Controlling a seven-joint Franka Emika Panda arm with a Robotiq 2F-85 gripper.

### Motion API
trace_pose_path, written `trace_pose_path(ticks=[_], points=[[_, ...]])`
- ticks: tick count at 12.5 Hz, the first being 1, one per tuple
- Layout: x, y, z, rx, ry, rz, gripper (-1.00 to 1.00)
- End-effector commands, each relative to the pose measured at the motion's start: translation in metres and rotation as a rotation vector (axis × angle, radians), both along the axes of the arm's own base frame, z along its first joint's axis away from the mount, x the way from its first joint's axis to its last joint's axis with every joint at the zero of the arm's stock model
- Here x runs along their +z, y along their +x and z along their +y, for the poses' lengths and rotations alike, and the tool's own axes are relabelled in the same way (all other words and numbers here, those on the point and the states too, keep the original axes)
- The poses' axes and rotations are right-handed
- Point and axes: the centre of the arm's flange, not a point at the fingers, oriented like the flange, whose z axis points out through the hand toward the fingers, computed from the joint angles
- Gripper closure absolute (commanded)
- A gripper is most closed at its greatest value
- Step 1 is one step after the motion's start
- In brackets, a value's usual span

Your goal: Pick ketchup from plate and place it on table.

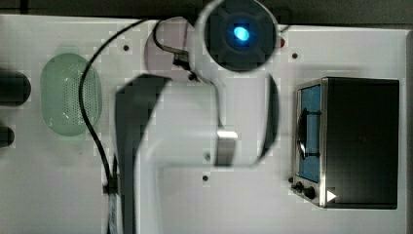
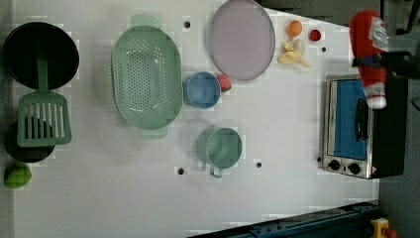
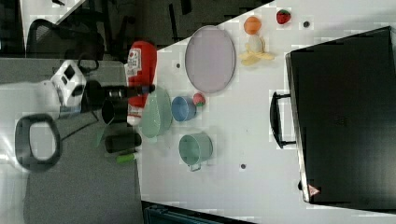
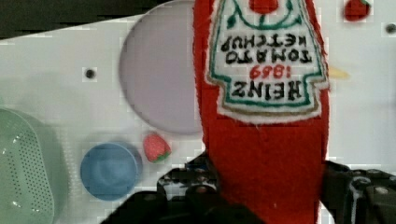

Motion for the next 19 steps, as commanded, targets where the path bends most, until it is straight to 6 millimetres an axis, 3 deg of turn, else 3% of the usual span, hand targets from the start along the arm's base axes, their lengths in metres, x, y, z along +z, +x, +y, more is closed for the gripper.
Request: trace_pose_path(ticks=[1, 4, 7, 14, 16, 18, 19], points=[[-0.072, -0.039, -0.040, -0.057, 0.005, 0.169, -0.20], [-0.111, -0.069, -0.034, -0.056, -0.004, 0.139, -0.20], [-0.177, -0.094, -0.030, -0.056, -0.010, 0.150, -0.20], [-0.303, -0.105, -0.025, -0.054, -0.021, 0.203, -0.25], [-0.319, -0.104, -0.025, -0.055, -0.025, 0.193, -0.66], [-0.302, -0.099, -0.025, -0.058, -0.024, 0.163, -1.00], [-0.284, -0.094, -0.025, -0.071, -0.022, 0.144, -1.00]])
